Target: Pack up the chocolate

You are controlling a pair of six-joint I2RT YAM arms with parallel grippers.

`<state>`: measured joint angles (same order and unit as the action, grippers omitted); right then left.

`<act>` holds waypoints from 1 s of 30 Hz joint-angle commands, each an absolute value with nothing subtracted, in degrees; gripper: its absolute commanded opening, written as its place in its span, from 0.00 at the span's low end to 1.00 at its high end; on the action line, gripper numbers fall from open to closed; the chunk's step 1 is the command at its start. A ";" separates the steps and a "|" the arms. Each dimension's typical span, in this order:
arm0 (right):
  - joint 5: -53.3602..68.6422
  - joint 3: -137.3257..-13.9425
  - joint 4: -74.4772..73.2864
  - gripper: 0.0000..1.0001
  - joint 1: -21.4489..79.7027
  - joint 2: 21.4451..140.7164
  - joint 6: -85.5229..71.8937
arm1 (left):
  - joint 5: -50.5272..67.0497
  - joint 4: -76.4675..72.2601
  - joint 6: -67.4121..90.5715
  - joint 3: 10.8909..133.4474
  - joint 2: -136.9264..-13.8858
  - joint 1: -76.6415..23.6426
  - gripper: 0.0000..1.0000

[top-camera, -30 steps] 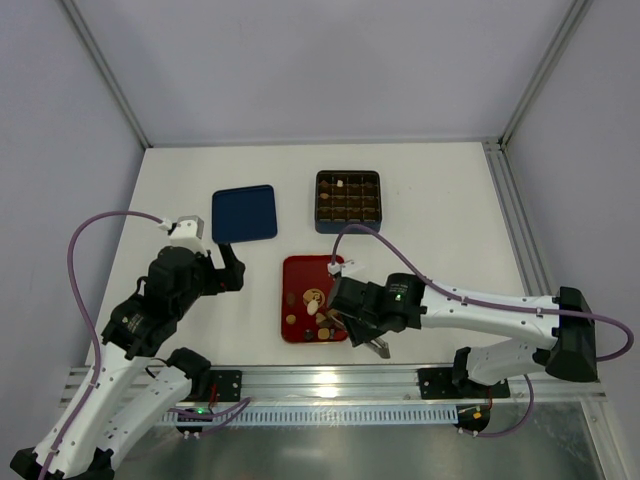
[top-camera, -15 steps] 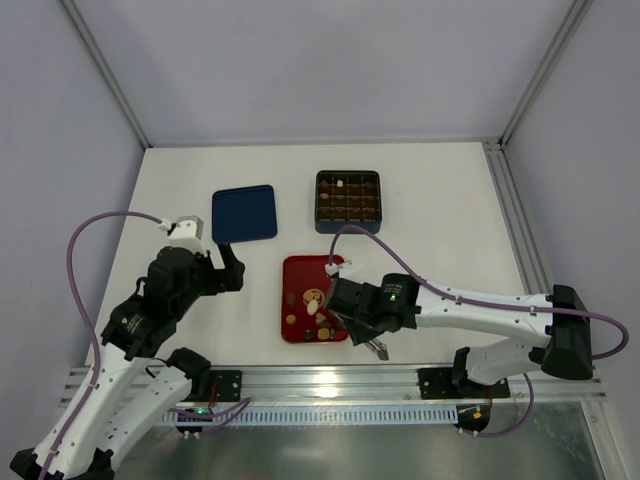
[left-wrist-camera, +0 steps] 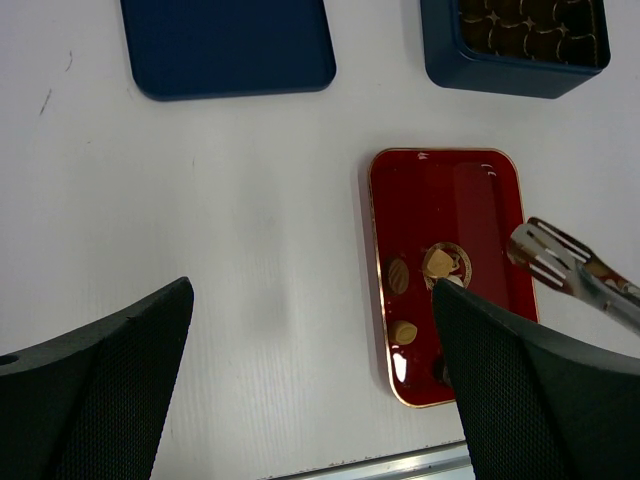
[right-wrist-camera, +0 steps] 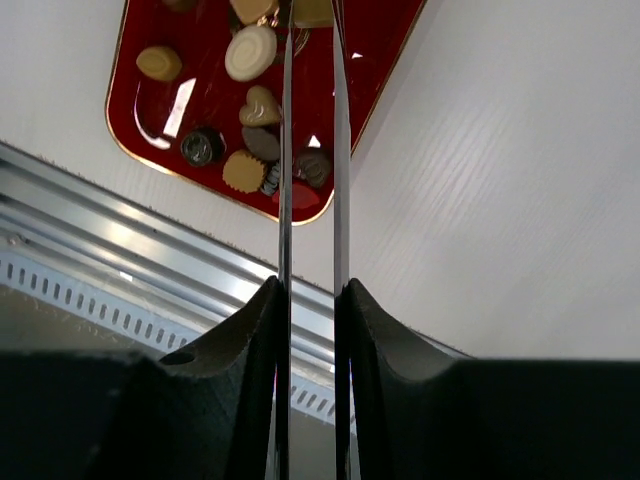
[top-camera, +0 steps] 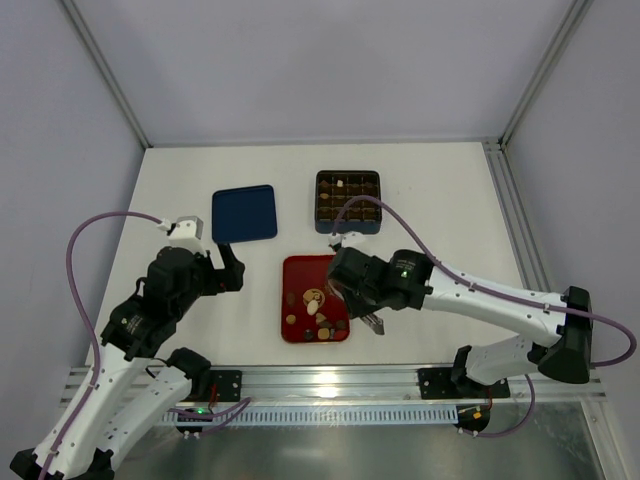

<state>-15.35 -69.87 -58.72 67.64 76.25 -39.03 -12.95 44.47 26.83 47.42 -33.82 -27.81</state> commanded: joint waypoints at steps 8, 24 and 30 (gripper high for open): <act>-13.89 -80.49 -50.99 0.29 48.44 80.05 -25.76 | -13.53 42.98 27.25 47.20 -33.22 -28.12 1.00; -16.96 -104.41 -47.11 0.27 36.56 106.16 -19.95 | -13.71 43.07 27.16 47.20 -33.49 -28.21 1.00; -17.31 -108.37 -48.60 0.27 36.30 110.83 -20.39 | -13.80 43.15 27.25 47.20 -33.57 -28.21 1.00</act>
<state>-15.53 -104.99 -48.66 36.47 110.72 -21.08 -12.99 44.47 26.83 47.42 -33.82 -28.01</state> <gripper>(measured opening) 0.322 0.996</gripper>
